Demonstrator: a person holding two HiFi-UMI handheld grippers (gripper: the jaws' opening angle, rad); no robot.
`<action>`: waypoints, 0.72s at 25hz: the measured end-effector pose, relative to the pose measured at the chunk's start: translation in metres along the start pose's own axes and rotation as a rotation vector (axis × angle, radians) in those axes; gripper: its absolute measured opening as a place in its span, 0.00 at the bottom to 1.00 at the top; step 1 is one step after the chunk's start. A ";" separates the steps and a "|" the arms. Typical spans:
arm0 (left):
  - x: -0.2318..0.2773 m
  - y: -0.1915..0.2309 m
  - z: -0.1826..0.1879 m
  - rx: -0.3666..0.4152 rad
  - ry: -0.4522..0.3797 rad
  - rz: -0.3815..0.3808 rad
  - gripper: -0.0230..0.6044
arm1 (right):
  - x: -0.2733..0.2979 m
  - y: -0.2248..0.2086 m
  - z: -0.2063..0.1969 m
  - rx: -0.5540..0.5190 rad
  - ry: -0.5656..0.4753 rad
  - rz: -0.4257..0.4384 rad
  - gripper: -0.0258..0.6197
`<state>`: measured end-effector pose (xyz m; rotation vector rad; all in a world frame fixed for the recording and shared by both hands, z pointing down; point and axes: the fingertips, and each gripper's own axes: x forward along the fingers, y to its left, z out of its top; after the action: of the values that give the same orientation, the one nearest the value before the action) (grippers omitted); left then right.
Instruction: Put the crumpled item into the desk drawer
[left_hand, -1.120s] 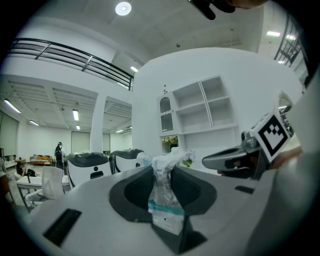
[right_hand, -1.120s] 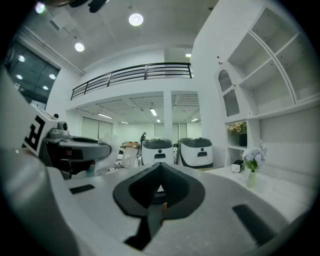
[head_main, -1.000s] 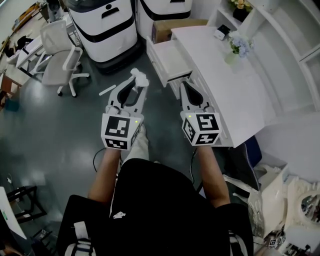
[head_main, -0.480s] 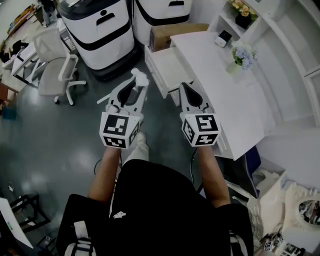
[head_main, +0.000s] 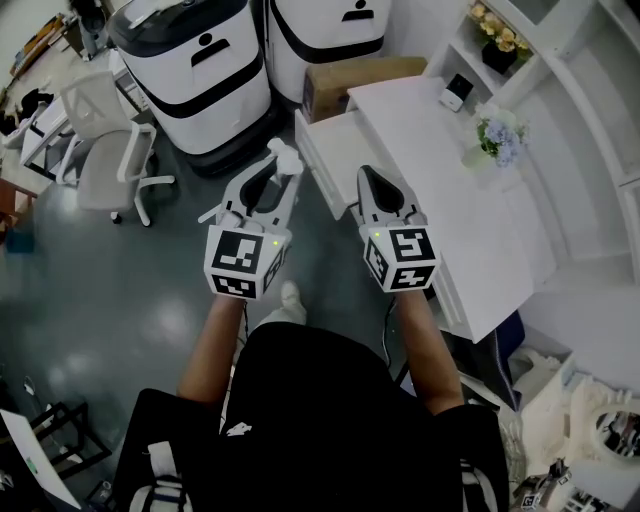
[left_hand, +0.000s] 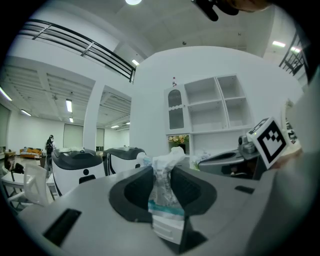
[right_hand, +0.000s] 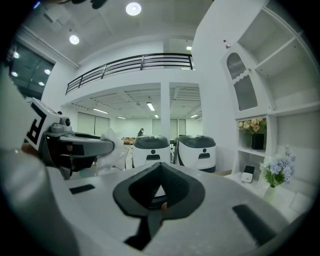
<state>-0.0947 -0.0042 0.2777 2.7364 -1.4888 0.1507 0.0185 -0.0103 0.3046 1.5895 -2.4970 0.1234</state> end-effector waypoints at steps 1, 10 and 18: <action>0.005 0.006 0.001 -0.005 -0.001 -0.004 0.20 | 0.008 -0.001 0.002 0.002 0.000 0.000 0.03; 0.047 0.055 0.004 -0.002 0.008 -0.015 0.20 | 0.070 -0.010 0.006 0.015 0.021 -0.017 0.03; 0.073 0.079 -0.005 0.010 0.024 -0.040 0.20 | 0.103 -0.017 0.002 0.029 0.031 -0.040 0.03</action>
<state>-0.1222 -0.1081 0.2879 2.7596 -1.4298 0.1899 -0.0087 -0.1099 0.3225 1.6354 -2.4489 0.1791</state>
